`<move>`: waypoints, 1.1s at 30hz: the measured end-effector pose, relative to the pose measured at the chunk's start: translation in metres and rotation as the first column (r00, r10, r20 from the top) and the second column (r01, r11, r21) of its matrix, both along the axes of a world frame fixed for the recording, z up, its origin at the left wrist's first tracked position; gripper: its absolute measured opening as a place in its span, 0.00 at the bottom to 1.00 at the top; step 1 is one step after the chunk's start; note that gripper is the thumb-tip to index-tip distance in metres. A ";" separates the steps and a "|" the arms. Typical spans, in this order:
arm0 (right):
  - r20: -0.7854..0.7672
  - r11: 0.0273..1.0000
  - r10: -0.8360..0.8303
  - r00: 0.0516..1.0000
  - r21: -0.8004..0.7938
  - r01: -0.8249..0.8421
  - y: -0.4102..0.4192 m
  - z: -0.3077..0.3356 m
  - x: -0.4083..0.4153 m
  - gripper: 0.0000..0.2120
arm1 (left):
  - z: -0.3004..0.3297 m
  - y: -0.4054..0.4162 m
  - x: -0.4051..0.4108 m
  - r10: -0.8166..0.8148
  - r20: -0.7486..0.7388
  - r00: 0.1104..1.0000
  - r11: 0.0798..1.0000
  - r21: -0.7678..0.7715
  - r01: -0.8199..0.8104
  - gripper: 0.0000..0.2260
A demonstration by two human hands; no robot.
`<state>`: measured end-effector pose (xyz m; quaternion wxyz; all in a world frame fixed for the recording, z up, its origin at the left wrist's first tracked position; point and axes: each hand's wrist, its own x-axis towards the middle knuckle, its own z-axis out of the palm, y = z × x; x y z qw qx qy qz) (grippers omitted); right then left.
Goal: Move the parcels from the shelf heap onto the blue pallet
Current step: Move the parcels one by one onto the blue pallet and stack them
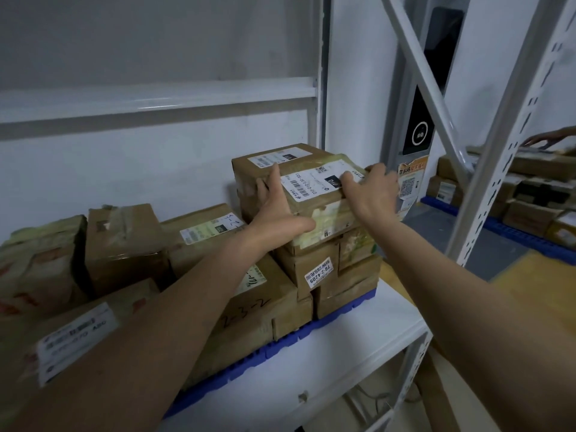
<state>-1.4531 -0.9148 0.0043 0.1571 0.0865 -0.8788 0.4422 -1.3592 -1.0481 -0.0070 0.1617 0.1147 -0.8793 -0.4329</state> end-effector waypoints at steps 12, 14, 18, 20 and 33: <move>0.020 0.995 0.090 0.996 0.032 -0.091 -0.002 0.003 -0.035 0.22 | 0.007 0.019 -0.020 0.142 0.088 0.986 0.990 -0.021 -0.141 0.50; 0.023 0.993 0.108 0.994 0.042 -0.109 -0.002 0.001 -0.039 0.22 | 0.008 0.020 -0.023 0.167 0.099 0.981 0.985 -0.061 -0.161 0.49; 0.023 0.988 0.116 0.993 0.098 -0.117 0.000 -0.004 -0.046 0.19 | 0.009 0.023 -0.030 0.187 0.133 0.973 0.974 -0.156 -0.166 0.45; 0.009 0.984 0.131 0.991 0.121 -0.131 0.000 -0.005 -0.049 0.17 | 0.011 0.026 -0.033 0.199 0.143 0.969 0.966 -0.196 -0.169 0.43; -0.269 0.853 0.382 0.884 0.471 -0.225 -0.002 0.016 -0.036 0.19 | 0.045 0.029 -0.017 0.305 0.030 0.952 0.875 -0.405 -0.267 0.31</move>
